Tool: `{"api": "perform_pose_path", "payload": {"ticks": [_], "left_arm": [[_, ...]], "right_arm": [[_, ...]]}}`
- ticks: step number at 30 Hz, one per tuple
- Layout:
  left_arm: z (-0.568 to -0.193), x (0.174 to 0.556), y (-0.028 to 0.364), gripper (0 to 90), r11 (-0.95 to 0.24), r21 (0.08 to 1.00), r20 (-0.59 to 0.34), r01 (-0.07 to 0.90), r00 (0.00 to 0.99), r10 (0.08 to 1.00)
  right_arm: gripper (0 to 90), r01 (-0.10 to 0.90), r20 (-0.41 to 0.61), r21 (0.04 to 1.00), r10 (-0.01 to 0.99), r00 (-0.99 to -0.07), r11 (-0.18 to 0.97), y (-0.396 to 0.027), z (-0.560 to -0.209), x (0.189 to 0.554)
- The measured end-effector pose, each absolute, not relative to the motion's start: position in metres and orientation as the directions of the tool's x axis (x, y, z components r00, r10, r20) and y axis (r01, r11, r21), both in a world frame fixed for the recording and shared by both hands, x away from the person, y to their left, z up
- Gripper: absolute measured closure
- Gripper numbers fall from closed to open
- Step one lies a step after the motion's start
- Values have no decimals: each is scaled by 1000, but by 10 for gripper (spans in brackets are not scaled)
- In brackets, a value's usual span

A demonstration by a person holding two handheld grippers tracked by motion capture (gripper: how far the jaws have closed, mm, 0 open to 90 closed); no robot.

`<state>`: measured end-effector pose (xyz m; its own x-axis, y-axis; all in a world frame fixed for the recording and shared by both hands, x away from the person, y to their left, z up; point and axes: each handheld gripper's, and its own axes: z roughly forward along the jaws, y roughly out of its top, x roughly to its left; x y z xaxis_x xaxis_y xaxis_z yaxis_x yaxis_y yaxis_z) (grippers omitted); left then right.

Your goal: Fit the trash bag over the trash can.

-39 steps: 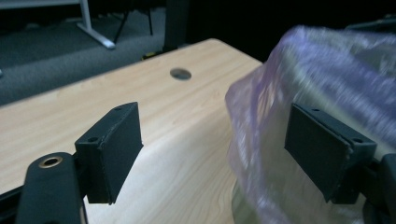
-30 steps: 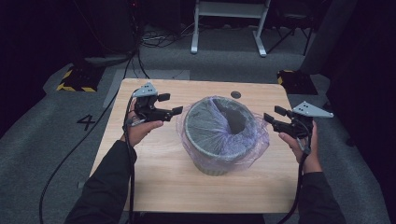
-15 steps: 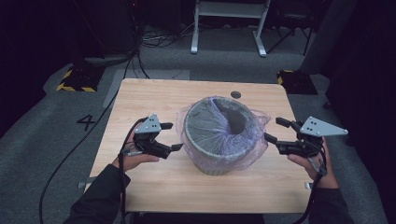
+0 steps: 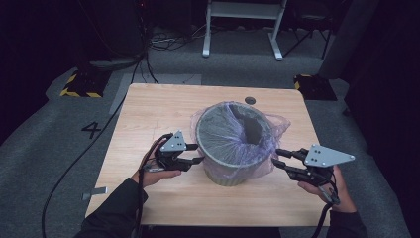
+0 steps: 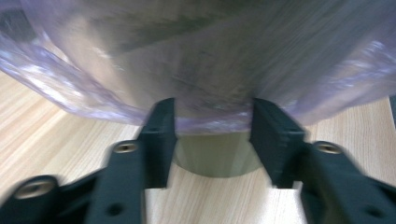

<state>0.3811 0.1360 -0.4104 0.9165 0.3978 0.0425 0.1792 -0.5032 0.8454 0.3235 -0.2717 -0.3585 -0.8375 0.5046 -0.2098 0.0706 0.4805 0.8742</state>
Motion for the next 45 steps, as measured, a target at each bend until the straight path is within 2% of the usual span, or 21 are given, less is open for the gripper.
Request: {"api": "perform_pose_path", "payload": {"ticks": [4,7,19,24,33,34,36,40,42,45], "left_arm": [[-415,383,135,804,-503,847,40,173,922,385],[-418,384,135,894,-494,851,34,177,921,389],[-440,388,129,900,-526,822,24,219,909,416],[-448,391,130,900,-507,826,-10,247,905,425],[-457,394,133,900,-513,818,-5,259,896,444],[-457,394,135,880,-502,823,-15,265,894,448],[-456,395,138,635,-484,826,-43,289,888,458],[-452,391,143,324,-483,821,-44,304,878,477],[-448,388,147,248,-463,836,-48,295,879,474],[-439,384,152,173,-426,862,-47,276,879,474]], "right_arm": [[854,88,-194,874,508,-839,479,-270,-373,326],[900,100,-174,885,523,-834,454,-271,-381,329],[900,204,-68,892,566,-822,403,-270,-421,350],[900,241,-25,895,580,-814,377,-271,-431,361],[900,297,18,888,617,-786,352,-276,-449,373],[852,300,20,889,625,-780,345,-277,-449,373],[673,311,25,893,653,-757,326,-280,-449,373],[407,315,18,888,657,-753,337,-289,-448,365],[332,312,-19,879,680,-733,362,-294,-446,359],[278,307,-35,883,702,-711,355,-305,-441,349]]}}
